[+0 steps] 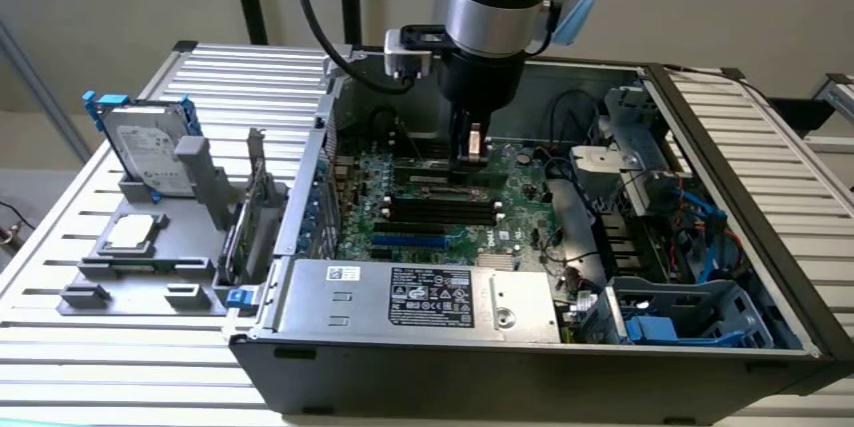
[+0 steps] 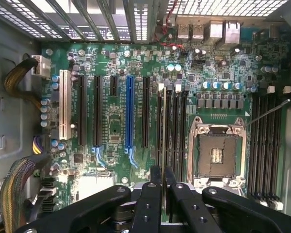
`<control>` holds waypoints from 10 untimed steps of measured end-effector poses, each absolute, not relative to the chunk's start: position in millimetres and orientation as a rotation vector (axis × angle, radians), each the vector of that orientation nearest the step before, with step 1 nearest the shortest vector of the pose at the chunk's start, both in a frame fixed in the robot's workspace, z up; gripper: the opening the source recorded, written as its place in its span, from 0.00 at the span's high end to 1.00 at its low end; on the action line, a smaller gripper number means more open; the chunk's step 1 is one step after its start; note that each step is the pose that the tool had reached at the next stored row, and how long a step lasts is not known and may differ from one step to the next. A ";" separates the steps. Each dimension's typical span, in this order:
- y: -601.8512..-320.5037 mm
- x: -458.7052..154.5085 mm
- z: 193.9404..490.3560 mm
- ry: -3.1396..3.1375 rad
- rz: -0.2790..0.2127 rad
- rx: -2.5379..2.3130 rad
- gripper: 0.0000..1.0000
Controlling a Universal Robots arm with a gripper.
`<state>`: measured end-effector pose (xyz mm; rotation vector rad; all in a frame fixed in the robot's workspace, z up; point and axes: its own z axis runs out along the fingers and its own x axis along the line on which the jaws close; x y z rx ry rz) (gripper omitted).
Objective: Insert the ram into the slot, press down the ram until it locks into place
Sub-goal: 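Insert the ram into the slot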
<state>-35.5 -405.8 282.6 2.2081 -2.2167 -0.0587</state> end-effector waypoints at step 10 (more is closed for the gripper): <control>-405.8 -36.3 264.4 -2.217 -0.059 2.208 0.87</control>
